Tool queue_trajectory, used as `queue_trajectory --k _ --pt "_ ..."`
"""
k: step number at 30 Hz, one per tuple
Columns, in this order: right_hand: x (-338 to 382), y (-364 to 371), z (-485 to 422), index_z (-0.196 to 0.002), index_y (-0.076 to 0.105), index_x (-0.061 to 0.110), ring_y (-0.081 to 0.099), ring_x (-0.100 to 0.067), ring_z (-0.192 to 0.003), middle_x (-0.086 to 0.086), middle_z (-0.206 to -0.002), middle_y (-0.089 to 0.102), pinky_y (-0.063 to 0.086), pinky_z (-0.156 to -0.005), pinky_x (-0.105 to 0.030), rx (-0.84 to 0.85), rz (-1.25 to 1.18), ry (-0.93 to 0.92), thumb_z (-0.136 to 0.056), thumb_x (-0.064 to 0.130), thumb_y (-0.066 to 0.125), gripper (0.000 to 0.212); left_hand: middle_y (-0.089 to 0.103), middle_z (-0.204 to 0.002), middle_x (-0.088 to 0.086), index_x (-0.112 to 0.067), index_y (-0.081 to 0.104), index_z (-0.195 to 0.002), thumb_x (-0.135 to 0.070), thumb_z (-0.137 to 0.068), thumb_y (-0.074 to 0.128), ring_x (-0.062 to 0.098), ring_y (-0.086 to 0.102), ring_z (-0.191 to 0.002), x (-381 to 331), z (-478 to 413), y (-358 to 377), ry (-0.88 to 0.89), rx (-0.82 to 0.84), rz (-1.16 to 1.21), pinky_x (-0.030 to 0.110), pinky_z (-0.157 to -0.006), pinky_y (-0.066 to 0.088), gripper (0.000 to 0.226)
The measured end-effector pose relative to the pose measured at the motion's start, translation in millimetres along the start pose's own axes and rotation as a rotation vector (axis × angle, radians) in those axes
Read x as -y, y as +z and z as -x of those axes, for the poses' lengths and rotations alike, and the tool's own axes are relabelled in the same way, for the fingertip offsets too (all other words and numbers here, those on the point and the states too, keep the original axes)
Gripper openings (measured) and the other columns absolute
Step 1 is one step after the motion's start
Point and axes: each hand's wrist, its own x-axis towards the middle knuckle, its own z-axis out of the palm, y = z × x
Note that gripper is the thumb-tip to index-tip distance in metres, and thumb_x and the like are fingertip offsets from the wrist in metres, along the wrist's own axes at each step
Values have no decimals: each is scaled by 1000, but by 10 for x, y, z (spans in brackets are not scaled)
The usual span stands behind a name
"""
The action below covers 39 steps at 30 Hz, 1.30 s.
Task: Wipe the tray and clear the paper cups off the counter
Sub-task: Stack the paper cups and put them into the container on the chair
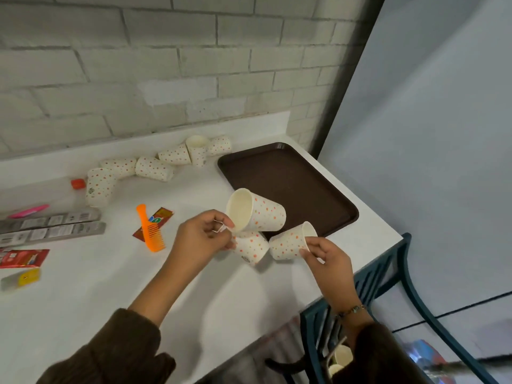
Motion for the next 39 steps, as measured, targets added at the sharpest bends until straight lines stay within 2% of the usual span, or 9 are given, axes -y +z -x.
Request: queue_trajectory --k 6,13,16,20,25,31,34,36,39 --pt "-173 -626 93 -96 66 29 63 4 -91 13 -98 69 48 -77 -8 100 -67 -130 -84 14 68 19 65 -88 -27 -37 66 -74 -8 -76 70 0 66 -82 0 574 662 -7 1 -45 17 -60 55 30" --pt "-1196 -1607 433 -83 59 32 65 -4 -86 12 -87 68 51 -75 -18 232 171 -92 -82 6 65 26 72 -86 0 -20 70 -88 2 -85 56 19 70 -75 220 1235 1820 -97 103 -2 28 -66 59 26" --pt "-1762 -1879 600 -93 59 23 65 -18 -89 1 -95 70 53 -78 -29 319 457 14 -84 17 61 12 73 -89 7 -20 70 -90 1 -86 55 17 71 -78 405 1497 2253 -190 165 -74 33 -76 59 27" --pt "-2285 -2131 820 -103 60 19 63 -24 -91 -6 -101 69 44 -72 -24 401 652 71 -86 25 57 19 68 -108 3 -19 70 -103 -6 -86 62 12 66 -95 613 1781 2657 -225 299 -329 31 -90 53 24" --pt "-2568 -2101 965 -108 57 23 62 -23 -94 -4 -105 66 42 -73 -21 439 653 130 -86 24 57 23 60 -125 4 -19 65 -118 -1 -84 62 18 56 -115 720 1885 2745 -185 349 -580 29 -104 42 38" --pt "-2729 -1599 1082 -109 56 19 57 -29 -103 -10 -110 62 43 -86 -28 594 607 124 -89 16 46 22 51 -136 6 -17 61 -123 0 -87 49 22 49 -119 754 1948 2593 -256 220 -583 26 -102 37 41" --pt "-2869 -1432 1189 -127 52 17 41 -27 -128 -11 -134 49 25 -109 -36 786 732 92 -89 8 45 39 48 -138 6 -15 58 -126 -5 -91 48 21 47 -120 776 2036 2566 -268 210 -571 25 -101 35 38" --pt "-2919 -1397 1253 -126 53 16 36 -24 -132 -8 -135 50 9 -112 -37 811 776 -2 -89 11 48 38 47 -139 6 -14 57 -127 -9 -93 47 21 47 -120 805 2083 2545 -269 208 -601 24 -101 34 36" --pt "-2858 -1437 1339 -117 58 24 54 -17 -113 2 -118 63 30 -102 -27 682 531 -16 -91 30 50 28 46 -137 4 -14 55 -129 -11 -95 45 20 47 -120 887 2123 2556 -265 225 -688 22 -102 33 35"
